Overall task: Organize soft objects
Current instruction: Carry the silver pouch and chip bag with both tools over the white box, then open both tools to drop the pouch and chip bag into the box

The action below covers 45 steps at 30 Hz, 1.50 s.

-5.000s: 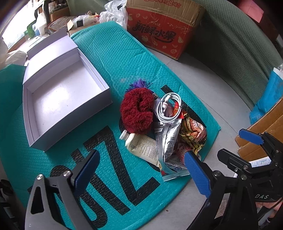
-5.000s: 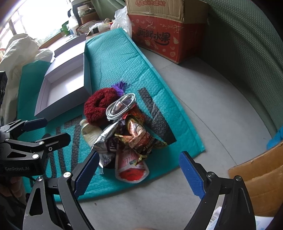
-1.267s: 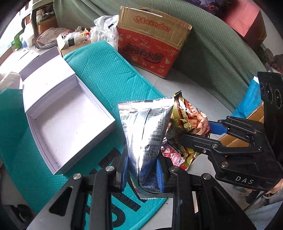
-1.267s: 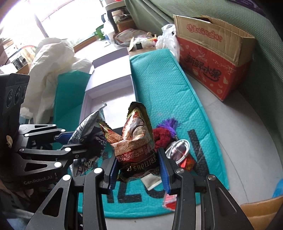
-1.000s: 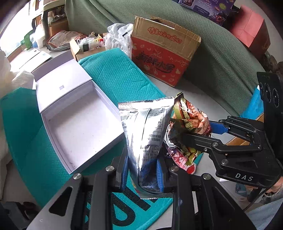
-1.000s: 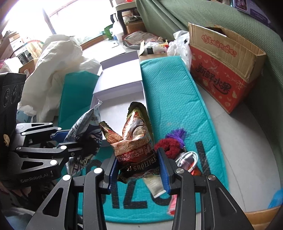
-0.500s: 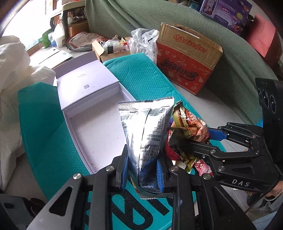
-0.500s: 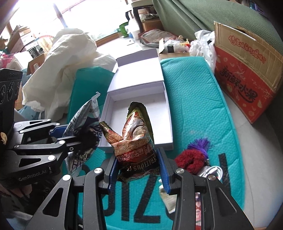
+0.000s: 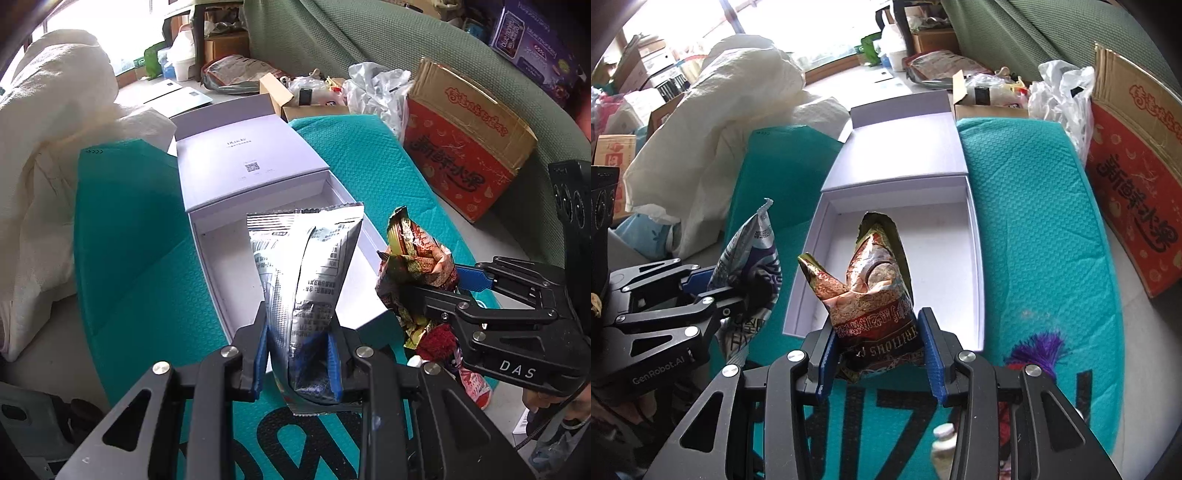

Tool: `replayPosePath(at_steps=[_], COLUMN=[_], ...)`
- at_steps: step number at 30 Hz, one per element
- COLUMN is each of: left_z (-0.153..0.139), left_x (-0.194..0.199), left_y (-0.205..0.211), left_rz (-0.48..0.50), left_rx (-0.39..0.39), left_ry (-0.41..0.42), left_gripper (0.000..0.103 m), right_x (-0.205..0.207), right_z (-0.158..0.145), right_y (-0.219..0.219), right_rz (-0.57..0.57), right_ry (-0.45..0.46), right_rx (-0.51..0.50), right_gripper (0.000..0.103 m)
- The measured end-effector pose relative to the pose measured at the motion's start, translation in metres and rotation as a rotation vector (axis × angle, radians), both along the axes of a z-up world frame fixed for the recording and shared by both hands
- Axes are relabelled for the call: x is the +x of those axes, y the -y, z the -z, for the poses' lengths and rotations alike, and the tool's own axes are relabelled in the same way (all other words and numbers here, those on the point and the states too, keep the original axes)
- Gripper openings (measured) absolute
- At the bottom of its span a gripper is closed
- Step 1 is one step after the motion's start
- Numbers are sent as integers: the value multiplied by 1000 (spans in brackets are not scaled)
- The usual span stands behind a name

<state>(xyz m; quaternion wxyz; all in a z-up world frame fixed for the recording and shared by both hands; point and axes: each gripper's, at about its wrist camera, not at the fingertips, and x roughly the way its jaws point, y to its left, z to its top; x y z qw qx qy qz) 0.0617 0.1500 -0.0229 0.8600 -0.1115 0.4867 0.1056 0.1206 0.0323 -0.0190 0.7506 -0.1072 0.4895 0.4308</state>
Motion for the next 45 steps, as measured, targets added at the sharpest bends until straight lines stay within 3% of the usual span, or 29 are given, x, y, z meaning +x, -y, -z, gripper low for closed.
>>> replayPosePath(at_steps=[13, 25, 28, 36, 40, 41, 44, 45], left_z=[-4, 9, 16, 24, 27, 28, 24, 22], left_x=[50, 95, 102, 110, 114, 114, 114, 113], left_y=[-23, -39, -46, -53, -63, -64, -64, -64], left_rz=[-22, -32, -55, -85, -122, -135, -145, -155], left_rx=[126, 190, 191, 235, 182, 197, 216, 241], left_ry=[25, -7, -15, -32, -68, -75, -74, -74], left_gripper=[26, 26, 26, 27, 31, 37, 82, 82], right_x=[42, 80, 84, 86, 87, 86, 87, 88], right_z=[-1, 13, 16, 8, 4, 3, 3, 2], right_y=[-33, -59, -64, -80, -85, -86, -85, -84], right_rz=[1, 12, 11, -6, -4, -4, 13, 24], right_ry=[42, 67, 52, 118, 129, 139, 148, 149], right_rx=[-43, -93, -100, -139, -159, -166, -180, -181], right_gripper=[40, 40, 40, 41, 42, 43, 56, 57])
